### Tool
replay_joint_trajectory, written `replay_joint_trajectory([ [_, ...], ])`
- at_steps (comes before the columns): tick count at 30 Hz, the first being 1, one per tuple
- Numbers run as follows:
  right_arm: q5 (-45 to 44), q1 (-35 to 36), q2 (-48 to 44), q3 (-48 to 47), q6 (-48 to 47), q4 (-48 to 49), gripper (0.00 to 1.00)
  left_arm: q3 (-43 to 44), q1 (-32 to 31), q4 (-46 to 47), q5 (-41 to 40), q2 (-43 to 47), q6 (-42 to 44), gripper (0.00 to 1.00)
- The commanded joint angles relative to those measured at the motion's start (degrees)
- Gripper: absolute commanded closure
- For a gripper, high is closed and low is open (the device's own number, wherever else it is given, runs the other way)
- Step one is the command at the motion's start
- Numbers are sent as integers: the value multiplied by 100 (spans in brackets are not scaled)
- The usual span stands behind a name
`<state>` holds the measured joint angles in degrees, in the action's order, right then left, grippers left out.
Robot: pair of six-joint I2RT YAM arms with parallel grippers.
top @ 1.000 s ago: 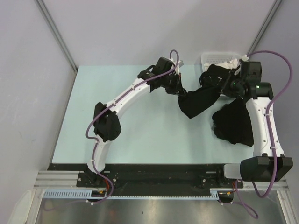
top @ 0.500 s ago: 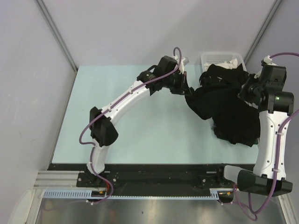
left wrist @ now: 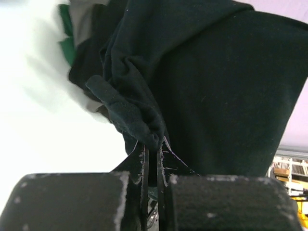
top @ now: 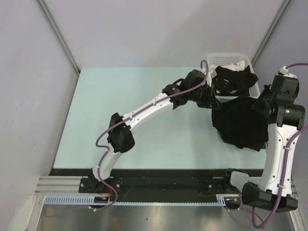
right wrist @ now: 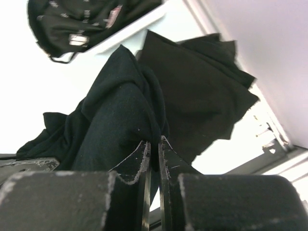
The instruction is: Fold and stack the t-shirts
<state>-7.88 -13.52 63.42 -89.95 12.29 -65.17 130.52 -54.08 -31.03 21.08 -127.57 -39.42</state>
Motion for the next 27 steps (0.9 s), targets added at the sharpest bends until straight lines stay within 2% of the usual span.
replay_joint_trajectory([
  [1,-723,-54,-444,363,-166,610,100,334,-137,756,-139,92,-242,100],
  [12,-1189,-335,-427,847,-421,1269,100,448,-102,1098,-693,-40,-22,100],
  [27,-961,-1091,-172,1586,-535,2262,100,1046,-41,2531,-377,-1130,-602,100],
])
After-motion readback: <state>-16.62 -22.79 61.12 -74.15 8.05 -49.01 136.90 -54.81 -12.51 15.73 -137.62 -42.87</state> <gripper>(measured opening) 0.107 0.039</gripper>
